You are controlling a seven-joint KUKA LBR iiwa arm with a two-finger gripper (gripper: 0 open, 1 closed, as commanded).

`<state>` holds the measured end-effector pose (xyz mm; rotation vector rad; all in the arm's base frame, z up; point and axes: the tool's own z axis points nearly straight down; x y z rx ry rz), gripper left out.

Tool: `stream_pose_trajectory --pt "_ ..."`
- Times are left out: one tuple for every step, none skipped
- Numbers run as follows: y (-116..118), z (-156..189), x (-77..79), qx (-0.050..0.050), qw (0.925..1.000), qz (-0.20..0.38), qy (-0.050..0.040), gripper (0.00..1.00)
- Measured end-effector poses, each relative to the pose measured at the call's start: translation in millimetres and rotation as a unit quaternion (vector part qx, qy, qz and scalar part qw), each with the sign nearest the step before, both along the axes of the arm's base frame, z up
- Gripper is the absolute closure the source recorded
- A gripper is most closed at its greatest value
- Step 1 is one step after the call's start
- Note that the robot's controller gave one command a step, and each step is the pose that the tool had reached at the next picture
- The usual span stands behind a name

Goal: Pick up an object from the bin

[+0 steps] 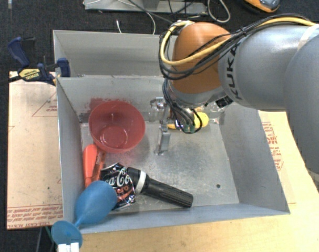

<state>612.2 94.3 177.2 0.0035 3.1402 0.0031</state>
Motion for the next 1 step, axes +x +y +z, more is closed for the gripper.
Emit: stream_pose_trajectory --pt "0.0 0.0 0.0 0.0 1.0 0.0 0.0 0.0"
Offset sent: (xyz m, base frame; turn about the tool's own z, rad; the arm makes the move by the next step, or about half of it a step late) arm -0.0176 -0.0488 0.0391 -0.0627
